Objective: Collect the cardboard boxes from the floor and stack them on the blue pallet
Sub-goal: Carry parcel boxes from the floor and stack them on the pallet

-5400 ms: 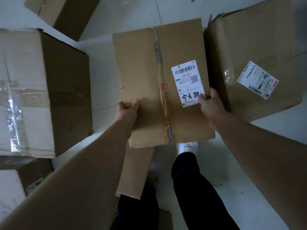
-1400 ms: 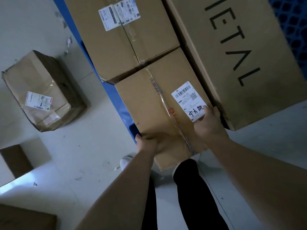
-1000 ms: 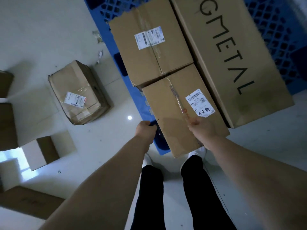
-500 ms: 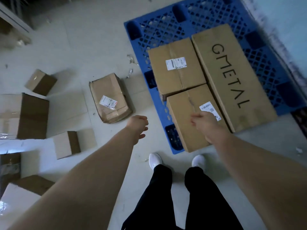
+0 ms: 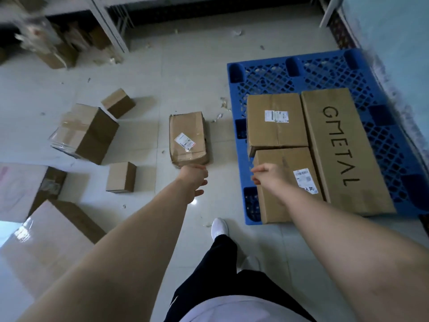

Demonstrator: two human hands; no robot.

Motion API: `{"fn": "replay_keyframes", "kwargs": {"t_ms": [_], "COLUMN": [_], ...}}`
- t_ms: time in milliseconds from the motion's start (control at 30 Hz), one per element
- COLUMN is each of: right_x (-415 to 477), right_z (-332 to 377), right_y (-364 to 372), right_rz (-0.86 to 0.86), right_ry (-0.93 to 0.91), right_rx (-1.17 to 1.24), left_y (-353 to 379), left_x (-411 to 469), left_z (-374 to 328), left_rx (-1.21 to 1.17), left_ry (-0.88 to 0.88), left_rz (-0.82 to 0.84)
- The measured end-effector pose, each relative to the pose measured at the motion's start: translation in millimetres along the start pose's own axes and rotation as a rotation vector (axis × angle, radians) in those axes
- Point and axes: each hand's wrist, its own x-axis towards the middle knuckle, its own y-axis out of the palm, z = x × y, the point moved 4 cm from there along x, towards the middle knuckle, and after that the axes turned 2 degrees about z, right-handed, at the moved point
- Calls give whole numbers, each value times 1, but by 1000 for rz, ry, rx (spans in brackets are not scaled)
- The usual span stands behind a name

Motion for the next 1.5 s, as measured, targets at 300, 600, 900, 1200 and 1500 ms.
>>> {"fn": "replay_keyframes", "kwargs": {"t_ms": [300,600,900,1200,1500], "right_x": [-29,-42,-40,-37,9], "right_z": [21,69,115,142,172], "right_y": [58,134,270,365,396], "right_rz": [84,153,221,291,355], "right_ry": [-80,-139,-112,-61,-29], "right_rx": [-89,-182,-214,-287,-352], "left_y": [-51,-135,-264,-372,-390], "left_x": [-52,-54,-21,15,52], "left_z": [46,67,93,130,120], "left_rx": [-108,-214,-187,-240,-376], "left_ry": [3,-46,-92,-185,-235], "left_rz": [-110,-197,-189,-301,-315]}}
